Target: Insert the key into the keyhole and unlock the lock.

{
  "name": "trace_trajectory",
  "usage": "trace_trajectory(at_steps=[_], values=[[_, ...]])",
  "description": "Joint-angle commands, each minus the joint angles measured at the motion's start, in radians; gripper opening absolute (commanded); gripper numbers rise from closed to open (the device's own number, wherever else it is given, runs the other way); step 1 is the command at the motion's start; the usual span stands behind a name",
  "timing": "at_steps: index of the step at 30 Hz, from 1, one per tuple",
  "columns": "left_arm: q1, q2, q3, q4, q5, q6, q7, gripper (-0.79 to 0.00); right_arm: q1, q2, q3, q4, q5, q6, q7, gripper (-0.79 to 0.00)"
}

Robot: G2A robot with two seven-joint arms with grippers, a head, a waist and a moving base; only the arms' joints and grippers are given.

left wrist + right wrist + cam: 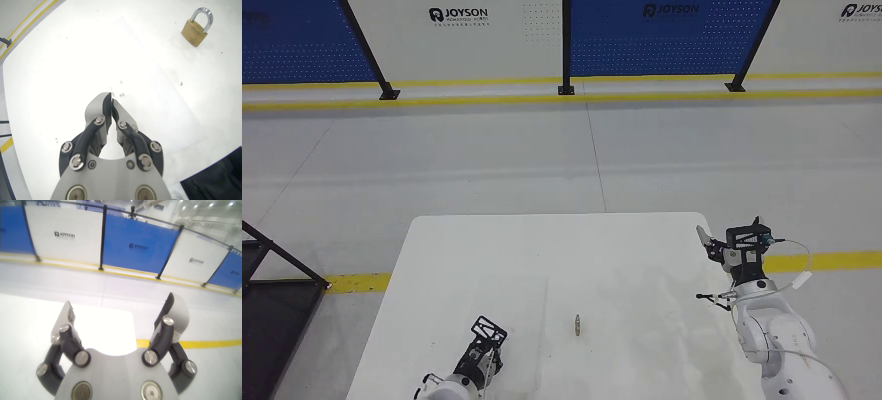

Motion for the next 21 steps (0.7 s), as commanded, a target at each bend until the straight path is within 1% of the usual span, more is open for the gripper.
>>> trace_trajectory(at_steps=[1,3,5,7,8,10,13,15,16,18,21], values=[[-0.001,0.001,-0.010,-0.005,-0.012,-0.011,-0.007,-0.785,0.000,0.000,0.000,0.000,0.000,0.000,0.000,0.000],[-0.004,0.002,-0.020,-0.011,-0.022,-0.013,-0.009,-0.785,0.000,0.000,0.000,0.000,0.000,0.000,0.000,0.000],[-0.006,0.002,-0.027,-0.019,-0.039,-0.014,0.016,-0.785,0.000,0.000,0.000,0.000,0.000,0.000,0.000,0.000],[-0.002,0.003,-0.040,-0.022,-0.057,-0.017,0.061,-0.785,0.000,0.000,0.000,0.000,0.000,0.000,0.000,0.000],[-0.002,0.004,-0.046,-0.032,-0.070,-0.030,0.109,-0.785,0.000,0.000,0.000,0.000,0.000,0.000,0.000,0.000],[0.004,0.006,-0.071,-0.022,-0.104,-0.048,0.181,-0.785,0.000,0.000,0.000,0.000,0.000,0.000,0.000,0.000],[0.002,0.011,-0.103,-0.004,-0.165,-0.135,0.306,-0.785,0.000,0.000,0.000,0.000,0.000,0.000,0.000,0.000],[-0.009,0.016,-0.127,0.019,-0.208,-0.218,0.376,-0.785,0.002,0.000,0.001,0.002,-0.006,0.002,0.001,0.000],[-0.019,0.017,-0.139,0.025,-0.230,-0.251,0.417,-0.785,0.002,0.001,-0.002,0.007,-0.032,0.001,0.012,0.000],[-0.037,0.022,-0.154,0.047,-0.262,-0.352,0.500,-0.785,-0.002,-0.001,-0.018,0.006,-0.073,0.016,0.034,0.000],[-0.064,0.028,-0.176,0.080,-0.294,-0.457,0.610,-0.785,-0.032,-0.004,-0.055,-0.019,-0.118,0.014,0.047,0.000]])
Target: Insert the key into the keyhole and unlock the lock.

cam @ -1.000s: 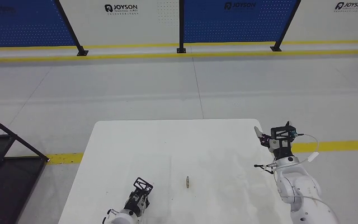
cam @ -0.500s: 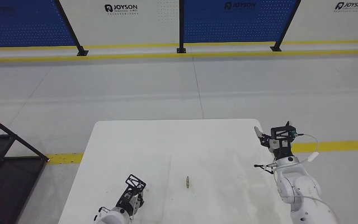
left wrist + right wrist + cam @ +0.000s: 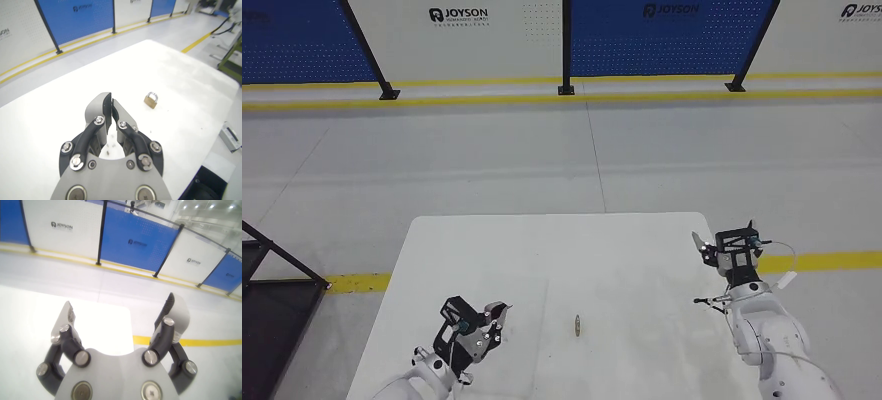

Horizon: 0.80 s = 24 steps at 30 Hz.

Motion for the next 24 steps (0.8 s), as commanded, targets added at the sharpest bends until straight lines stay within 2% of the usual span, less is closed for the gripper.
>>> trace_trajectory(at_steps=[1,6,12,19,24], values=[[-0.017,0.004,-0.015,0.019,-0.011,-0.068,0.071,-0.785,-0.030,-0.001,-0.022,-0.026,-0.029,-0.005,-0.001,0.000],[-0.055,0.014,-0.053,0.036,0.017,-0.159,0.144,-0.785,-0.158,0.000,-0.091,-0.117,-0.119,-0.073,-0.024,0.000],[-0.055,0.014,-0.053,0.036,0.017,-0.159,0.144,-0.785,-0.280,-0.002,-0.215,-0.174,-0.250,-0.110,-0.008,0.000],[-0.055,0.014,-0.053,0.036,0.017,-0.159,0.144,-0.785,-0.253,-0.019,-0.396,-0.119,-0.330,-0.112,0.065,0.000],[-0.055,0.014,-0.053,0.036,0.017,-0.159,0.144,-0.785,-0.201,-0.037,-0.497,-0.072,-0.336,-0.066,0.106,0.000]])
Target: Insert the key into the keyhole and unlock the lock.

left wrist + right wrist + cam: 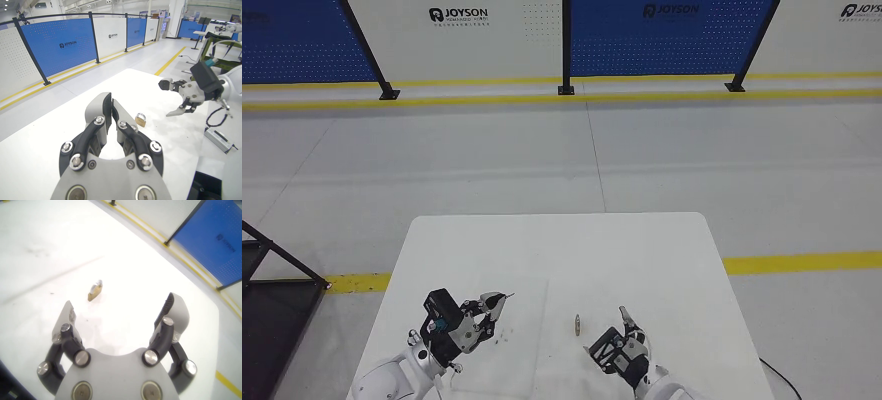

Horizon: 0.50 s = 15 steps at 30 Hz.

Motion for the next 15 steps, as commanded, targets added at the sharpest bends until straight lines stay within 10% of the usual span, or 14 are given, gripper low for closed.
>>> trace_trajectory(at_steps=[1,15], values=[[0.000,0.000,0.000,0.000,0.000,0.000,0.000,-0.785,0.028,-0.008,-0.034,0.022,0.007,0.021,0.026,0.000],[0.000,0.000,0.000,0.000,0.000,0.000,0.000,-0.785,0.218,-0.074,-0.209,0.225,0.110,0.174,0.154,0.000]])
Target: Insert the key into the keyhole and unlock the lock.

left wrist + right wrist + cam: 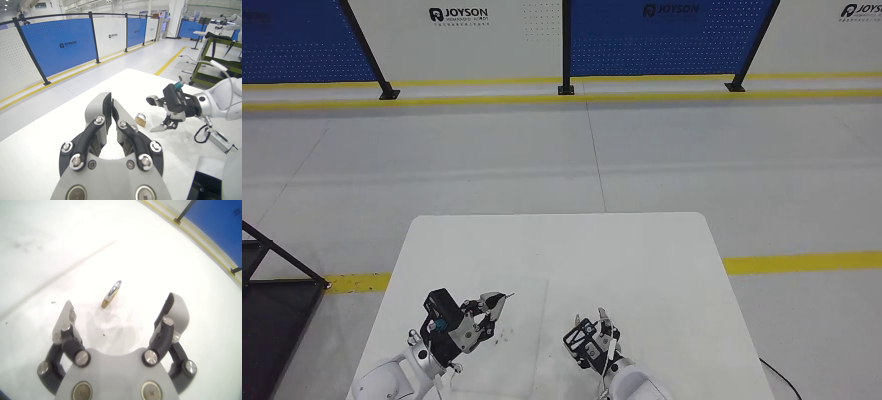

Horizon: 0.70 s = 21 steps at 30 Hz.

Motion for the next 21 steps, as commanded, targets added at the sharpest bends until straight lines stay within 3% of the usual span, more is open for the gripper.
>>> trace_trajectory(at_steps=[1,2,3,5,6,9,13,21], values=[[0.000,0.000,0.000,0.000,0.000,0.000,0.000,-0.785,0.013,-0.007,-0.013,0.018,0.016,0.016,0.002,0.000],[0.000,0.000,0.000,0.000,0.000,0.000,0.000,-0.785,0.019,-0.010,-0.018,0.026,0.022,0.025,0.003,0.000],[0.000,0.000,0.000,0.000,0.000,0.000,0.000,-0.785,0.024,-0.013,-0.023,0.035,0.026,0.034,0.003,-0.092],[0.000,0.000,0.000,0.000,0.000,0.000,0.000,-0.785,0.032,-0.018,-0.030,0.047,0.039,0.049,-0.001,-0.357],[0.000,0.000,0.000,0.000,0.000,0.000,0.000,-0.785,0.034,-0.020,-0.031,0.051,0.046,0.060,-0.006,-0.409],[0.000,0.000,0.000,0.000,0.000,0.000,0.000,-0.785,0.037,-0.025,-0.036,0.063,0.069,0.073,-0.025,-0.465],[0.000,0.000,0.000,0.000,0.000,0.000,0.000,-0.785,0.043,-0.029,-0.039,0.073,0.081,0.071,-0.019,-0.437],[0.000,0.000,0.000,0.000,0.000,0.000,0.000,-0.785,0.075,-0.040,-0.040,0.107,0.118,0.078,-0.006,-0.468]])
